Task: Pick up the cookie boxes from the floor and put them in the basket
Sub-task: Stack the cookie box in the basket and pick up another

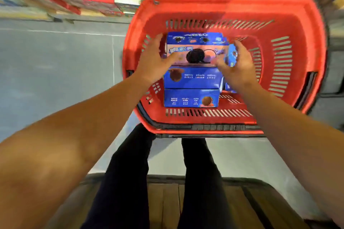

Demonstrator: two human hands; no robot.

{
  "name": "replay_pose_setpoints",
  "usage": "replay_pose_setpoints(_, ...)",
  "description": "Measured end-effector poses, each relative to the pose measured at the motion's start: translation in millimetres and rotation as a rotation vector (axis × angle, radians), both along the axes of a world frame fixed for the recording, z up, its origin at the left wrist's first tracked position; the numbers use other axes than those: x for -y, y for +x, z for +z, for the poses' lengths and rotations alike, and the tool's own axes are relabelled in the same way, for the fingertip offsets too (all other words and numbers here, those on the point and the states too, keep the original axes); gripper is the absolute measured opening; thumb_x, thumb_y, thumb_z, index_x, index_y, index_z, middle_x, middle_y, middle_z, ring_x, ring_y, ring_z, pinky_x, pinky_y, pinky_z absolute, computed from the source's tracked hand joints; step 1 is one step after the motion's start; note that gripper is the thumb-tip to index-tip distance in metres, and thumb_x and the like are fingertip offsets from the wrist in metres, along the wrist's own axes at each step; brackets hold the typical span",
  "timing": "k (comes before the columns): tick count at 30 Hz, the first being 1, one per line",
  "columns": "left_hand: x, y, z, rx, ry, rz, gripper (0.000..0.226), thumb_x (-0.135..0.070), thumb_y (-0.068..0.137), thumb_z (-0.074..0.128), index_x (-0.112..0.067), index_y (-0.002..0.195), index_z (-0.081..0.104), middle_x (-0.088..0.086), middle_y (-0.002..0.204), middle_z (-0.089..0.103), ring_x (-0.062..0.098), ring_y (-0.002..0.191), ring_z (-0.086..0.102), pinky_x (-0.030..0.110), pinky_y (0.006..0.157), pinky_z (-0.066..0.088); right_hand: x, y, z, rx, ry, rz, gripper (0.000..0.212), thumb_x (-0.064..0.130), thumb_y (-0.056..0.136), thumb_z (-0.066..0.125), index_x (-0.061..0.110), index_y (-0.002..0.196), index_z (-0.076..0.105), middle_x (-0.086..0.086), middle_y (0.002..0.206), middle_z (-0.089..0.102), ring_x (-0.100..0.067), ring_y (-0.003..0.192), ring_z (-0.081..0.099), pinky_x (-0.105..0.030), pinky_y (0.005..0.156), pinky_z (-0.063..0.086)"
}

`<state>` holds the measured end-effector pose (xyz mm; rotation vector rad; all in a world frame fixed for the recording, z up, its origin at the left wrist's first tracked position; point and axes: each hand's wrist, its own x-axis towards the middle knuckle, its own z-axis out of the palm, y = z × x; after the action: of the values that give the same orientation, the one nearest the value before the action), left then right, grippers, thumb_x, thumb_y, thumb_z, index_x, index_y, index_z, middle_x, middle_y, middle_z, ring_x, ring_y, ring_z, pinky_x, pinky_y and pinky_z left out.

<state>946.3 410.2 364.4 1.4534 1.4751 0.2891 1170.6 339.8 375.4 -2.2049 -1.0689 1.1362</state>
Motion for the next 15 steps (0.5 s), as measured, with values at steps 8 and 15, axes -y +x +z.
replay_pose_setpoints(8,48.1,-67.5,196.7,-0.007,-0.101,-0.211,0.062,-0.026,0.083,0.069,-0.012,0.139,0.046,0.005,0.136,0.055,0.016,0.12,0.054,0.027,0.105,0.039,60.4,-87.3,197.6,0.186,-0.106,0.291,0.072,0.029,0.085,0.071,0.004,0.144,0.039,-0.018,0.144,0.045,-0.031,0.134,0.04,-0.034,0.111,0.026)
replay_pose_setpoints(15,106.9,-129.9,293.2,-0.112,0.016,-0.152,0.062,-0.029,0.084,0.071,-0.016,0.139,0.046,0.007,0.139,0.052,0.022,0.126,0.047,0.019,0.095,0.032,86.0,-146.3,303.6,0.29,-0.026,0.528,0.068,0.036,0.083,0.07,0.006,0.139,0.045,-0.019,0.134,0.052,-0.036,0.126,0.046,-0.042,0.107,0.035)
